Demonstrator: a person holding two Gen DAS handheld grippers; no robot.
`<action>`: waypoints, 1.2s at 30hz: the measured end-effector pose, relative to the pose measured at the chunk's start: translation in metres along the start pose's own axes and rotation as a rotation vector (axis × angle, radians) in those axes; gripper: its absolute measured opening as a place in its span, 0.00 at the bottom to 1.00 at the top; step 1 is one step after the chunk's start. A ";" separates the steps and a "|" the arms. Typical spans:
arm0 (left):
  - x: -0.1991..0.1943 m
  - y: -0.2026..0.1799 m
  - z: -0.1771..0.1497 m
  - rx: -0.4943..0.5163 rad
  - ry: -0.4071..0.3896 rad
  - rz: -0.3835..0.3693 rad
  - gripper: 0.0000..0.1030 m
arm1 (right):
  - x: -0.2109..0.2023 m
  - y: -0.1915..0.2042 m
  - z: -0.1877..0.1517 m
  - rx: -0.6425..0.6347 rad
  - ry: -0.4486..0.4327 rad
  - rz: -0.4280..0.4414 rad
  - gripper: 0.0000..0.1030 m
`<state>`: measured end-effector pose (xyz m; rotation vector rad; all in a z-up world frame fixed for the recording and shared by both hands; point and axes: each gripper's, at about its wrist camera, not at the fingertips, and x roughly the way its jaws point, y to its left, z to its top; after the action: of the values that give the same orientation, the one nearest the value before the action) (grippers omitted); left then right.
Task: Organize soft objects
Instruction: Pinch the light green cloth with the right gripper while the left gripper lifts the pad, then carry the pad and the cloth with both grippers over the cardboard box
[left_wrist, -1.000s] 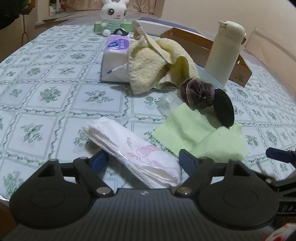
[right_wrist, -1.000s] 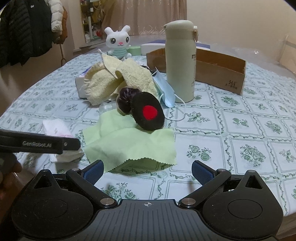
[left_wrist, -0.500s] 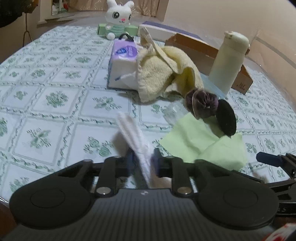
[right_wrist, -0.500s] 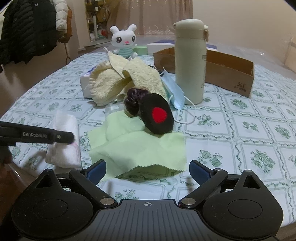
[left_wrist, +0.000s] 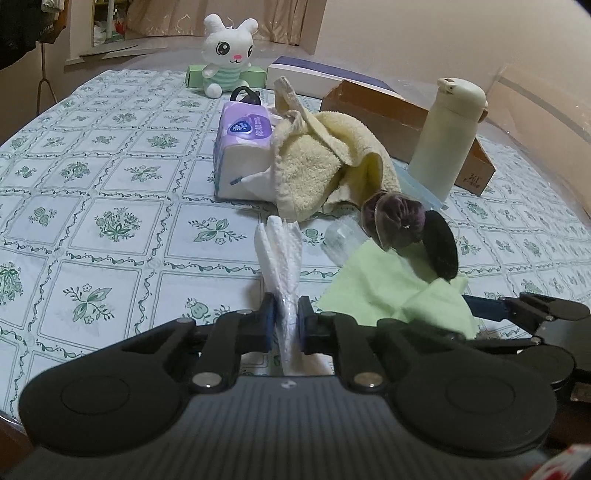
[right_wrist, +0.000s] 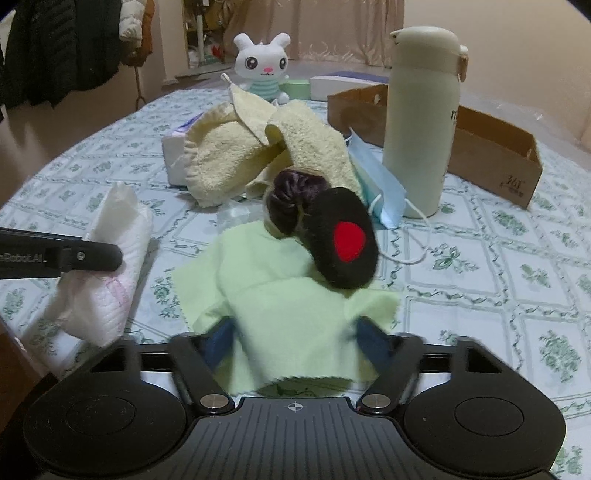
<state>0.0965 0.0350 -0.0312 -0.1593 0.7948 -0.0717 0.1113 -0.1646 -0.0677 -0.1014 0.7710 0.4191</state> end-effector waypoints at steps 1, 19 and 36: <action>0.000 0.000 -0.001 -0.001 0.001 -0.001 0.10 | 0.000 0.001 0.000 -0.006 -0.002 -0.014 0.50; -0.015 -0.013 -0.004 0.003 -0.028 -0.021 0.10 | -0.051 -0.032 -0.007 0.077 -0.039 -0.128 0.22; -0.024 -0.031 0.021 0.087 -0.072 -0.077 0.10 | -0.110 -0.088 0.001 0.160 -0.182 -0.271 0.21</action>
<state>0.0950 0.0099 0.0054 -0.1098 0.7124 -0.1725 0.0770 -0.2810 0.0038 -0.0171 0.5979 0.1063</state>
